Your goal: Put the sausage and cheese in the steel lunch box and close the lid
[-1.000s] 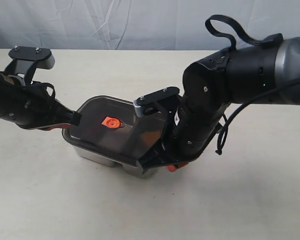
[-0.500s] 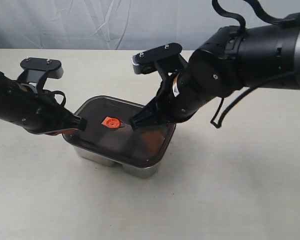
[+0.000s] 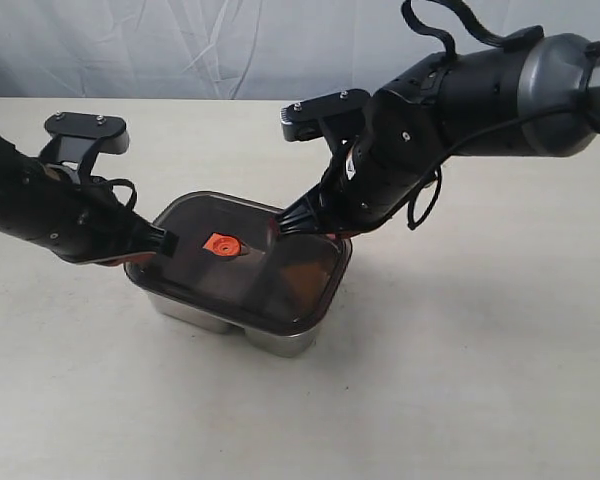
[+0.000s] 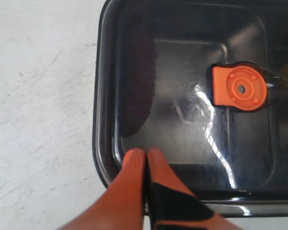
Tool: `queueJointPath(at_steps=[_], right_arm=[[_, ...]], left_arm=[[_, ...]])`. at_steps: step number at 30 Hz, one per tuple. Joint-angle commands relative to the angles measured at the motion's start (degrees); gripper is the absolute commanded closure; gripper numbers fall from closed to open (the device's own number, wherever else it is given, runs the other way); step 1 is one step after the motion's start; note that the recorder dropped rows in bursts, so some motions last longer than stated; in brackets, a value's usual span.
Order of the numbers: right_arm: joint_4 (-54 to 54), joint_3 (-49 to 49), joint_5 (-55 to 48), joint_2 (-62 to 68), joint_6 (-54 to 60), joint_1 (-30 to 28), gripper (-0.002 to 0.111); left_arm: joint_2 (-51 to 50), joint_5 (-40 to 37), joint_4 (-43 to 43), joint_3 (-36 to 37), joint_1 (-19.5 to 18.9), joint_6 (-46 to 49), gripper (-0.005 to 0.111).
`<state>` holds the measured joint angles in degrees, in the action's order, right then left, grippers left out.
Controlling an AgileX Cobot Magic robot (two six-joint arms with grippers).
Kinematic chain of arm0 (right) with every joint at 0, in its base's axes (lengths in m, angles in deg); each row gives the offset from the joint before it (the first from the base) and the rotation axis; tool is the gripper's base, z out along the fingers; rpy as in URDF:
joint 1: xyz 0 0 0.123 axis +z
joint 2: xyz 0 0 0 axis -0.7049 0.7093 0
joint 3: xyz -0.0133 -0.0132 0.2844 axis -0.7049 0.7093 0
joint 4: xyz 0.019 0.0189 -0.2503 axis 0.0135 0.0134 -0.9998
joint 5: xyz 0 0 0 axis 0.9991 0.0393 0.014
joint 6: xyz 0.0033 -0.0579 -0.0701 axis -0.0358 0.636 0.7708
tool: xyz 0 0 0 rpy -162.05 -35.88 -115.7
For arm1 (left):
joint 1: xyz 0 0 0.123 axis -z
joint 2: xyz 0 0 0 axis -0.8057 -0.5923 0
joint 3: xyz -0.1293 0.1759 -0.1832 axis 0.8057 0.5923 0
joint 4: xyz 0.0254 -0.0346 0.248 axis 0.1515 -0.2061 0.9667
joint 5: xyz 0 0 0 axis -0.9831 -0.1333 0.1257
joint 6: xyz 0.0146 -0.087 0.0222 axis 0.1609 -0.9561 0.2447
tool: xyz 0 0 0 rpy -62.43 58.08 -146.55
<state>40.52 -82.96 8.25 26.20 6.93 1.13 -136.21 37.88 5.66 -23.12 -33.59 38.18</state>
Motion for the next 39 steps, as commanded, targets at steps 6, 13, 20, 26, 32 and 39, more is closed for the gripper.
queueJointPath(at_steps=[6,13,20,26,32,39], right_arm=[[1.0,-0.5,0.5,2.1,0.4,-0.2,0.108],[1.5,-0.5,-0.9,5.0,0.4,-0.2,0.108],[4.6,-0.5,-0.7,7.1,2.4,-0.2,0.108],[8.7,-0.5,-1.4,8.3,5.8,-0.2,0.108],[9.0,-0.5,-1.1,4.0,5.9,-0.2,0.108],[17.5,-0.5,-4.6,-2.2,12.9,1.8,0.108]], left_arm=[[-2.8,0.5,-0.1,-0.2,-0.1,0.2,0.107],[-6.0,0.5,-0.1,-0.2,-0.1,0.2,0.107],[-7.5,0.4,-0.5,-0.2,-0.1,0.2,0.107],[-7.5,-0.4,-0.7,-0.2,-0.1,0.2,0.107],[-7.1,-0.3,-0.7,-0.2,-0.1,0.2,0.107],[-4.9,0.0,-1.0,-0.6,-0.1,0.3,0.107]])
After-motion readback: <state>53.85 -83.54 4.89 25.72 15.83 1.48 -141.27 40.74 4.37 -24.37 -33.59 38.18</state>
